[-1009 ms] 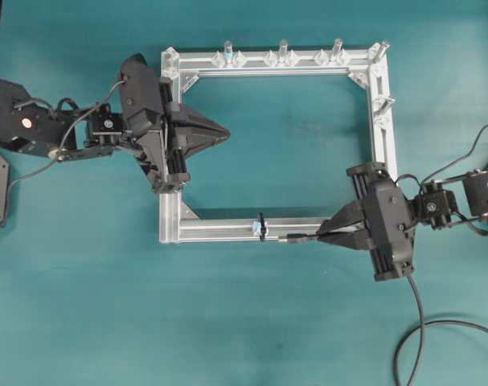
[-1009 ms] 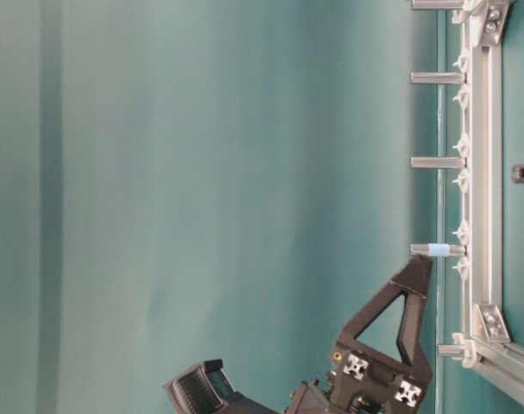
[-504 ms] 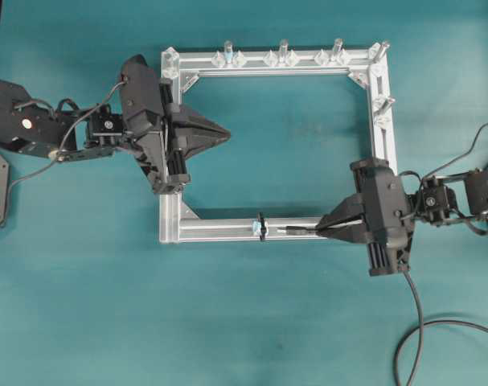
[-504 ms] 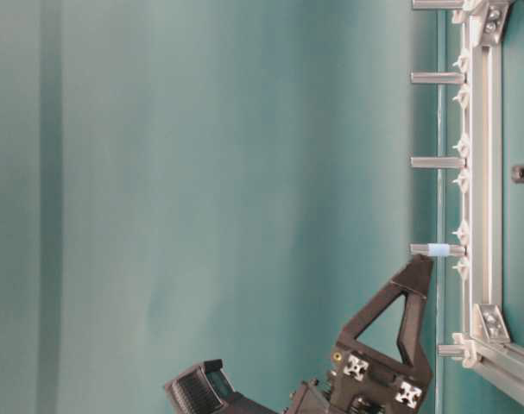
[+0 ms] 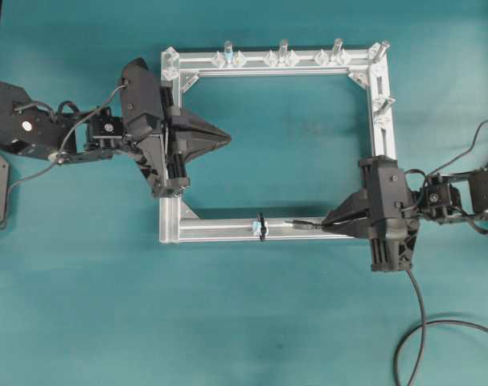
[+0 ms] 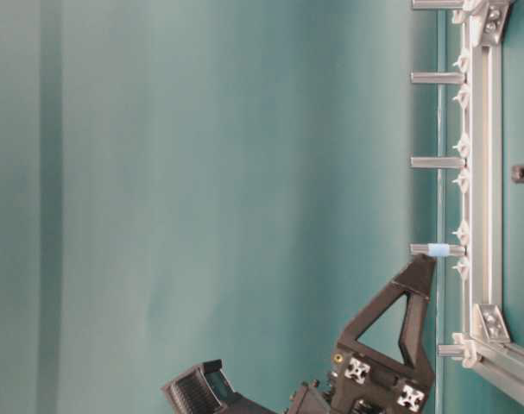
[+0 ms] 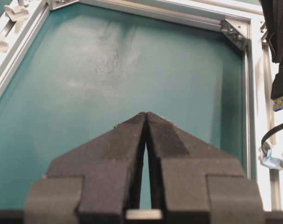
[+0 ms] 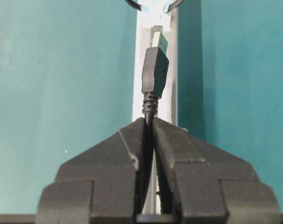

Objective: Insert the wire through the string loop located in the center.
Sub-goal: 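Push the plug end through the zip-tie loop with the right gripper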

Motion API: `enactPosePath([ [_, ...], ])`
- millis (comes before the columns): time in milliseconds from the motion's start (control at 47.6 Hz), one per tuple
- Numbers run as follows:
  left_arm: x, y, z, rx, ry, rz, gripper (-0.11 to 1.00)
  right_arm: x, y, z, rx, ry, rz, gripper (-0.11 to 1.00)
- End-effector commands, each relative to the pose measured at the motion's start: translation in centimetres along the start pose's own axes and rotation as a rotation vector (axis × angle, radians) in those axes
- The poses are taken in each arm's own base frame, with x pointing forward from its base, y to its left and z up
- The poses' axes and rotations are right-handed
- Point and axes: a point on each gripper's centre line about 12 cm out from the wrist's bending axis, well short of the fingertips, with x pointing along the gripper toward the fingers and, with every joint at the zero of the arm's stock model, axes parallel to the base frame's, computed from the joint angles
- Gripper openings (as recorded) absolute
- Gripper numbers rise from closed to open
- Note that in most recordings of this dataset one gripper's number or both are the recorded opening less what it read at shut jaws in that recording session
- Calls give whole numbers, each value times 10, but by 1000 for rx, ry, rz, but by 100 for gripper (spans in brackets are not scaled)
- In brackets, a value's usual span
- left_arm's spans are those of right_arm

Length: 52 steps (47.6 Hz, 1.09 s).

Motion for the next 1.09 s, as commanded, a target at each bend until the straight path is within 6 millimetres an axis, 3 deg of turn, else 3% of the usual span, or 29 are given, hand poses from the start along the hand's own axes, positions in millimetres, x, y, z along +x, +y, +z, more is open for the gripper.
enactPosePath([
  [0,-2,-3,14,-4,-44,-9,0,-2,1,8,3,-32,4,7],
  [1072,-2,-7,13,1,-41,-20,0,2,2,16,7,-48,4,7],
])
